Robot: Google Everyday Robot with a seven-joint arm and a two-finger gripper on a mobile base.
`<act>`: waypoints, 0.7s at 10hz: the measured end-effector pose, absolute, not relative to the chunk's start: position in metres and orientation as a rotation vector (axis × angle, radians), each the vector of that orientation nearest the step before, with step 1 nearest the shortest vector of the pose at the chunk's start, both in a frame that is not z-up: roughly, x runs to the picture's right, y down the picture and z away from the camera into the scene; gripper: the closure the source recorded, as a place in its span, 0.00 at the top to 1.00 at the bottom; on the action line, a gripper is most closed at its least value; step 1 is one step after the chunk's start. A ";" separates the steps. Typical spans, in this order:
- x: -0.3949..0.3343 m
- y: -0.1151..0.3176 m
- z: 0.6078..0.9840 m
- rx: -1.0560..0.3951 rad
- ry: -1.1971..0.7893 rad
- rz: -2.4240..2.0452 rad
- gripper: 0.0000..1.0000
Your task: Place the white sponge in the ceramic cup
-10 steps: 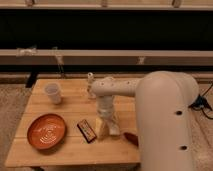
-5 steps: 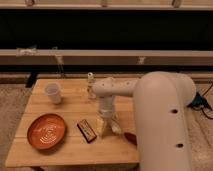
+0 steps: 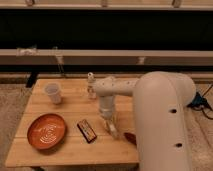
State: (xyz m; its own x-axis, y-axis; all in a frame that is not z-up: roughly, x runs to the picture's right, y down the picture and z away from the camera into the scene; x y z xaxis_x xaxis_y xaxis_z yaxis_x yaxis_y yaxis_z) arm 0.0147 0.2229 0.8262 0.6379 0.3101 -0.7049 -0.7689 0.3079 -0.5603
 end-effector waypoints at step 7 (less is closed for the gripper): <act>0.067 0.126 0.772 -0.839 0.320 0.860 0.00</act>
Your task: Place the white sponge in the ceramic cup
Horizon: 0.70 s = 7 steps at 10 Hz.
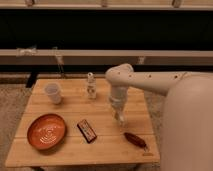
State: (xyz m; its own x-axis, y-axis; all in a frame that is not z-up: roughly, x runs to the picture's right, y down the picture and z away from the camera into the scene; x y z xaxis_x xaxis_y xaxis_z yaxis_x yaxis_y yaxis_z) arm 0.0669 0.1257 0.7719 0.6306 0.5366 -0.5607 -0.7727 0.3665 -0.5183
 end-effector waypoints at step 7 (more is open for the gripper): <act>0.050 0.009 0.715 -0.614 -0.277 0.776 0.00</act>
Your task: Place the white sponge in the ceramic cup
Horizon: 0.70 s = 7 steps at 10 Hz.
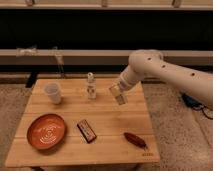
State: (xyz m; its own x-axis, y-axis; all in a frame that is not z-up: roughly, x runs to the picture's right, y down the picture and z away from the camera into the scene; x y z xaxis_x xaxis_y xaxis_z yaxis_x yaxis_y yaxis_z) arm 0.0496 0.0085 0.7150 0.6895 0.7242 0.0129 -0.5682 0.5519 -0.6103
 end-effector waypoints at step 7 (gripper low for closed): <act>0.044 -0.019 0.695 -0.530 -0.480 0.724 0.00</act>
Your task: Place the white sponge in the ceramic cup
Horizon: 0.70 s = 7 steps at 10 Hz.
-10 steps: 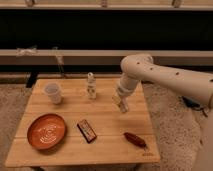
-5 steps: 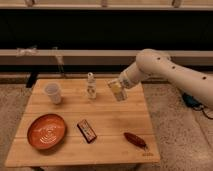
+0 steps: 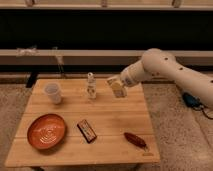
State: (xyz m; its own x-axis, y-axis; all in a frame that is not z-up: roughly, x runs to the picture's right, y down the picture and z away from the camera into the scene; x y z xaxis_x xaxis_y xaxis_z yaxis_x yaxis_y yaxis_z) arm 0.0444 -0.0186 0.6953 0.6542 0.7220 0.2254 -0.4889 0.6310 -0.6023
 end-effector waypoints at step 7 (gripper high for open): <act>-0.012 -0.033 0.673 -0.485 -0.621 0.603 0.00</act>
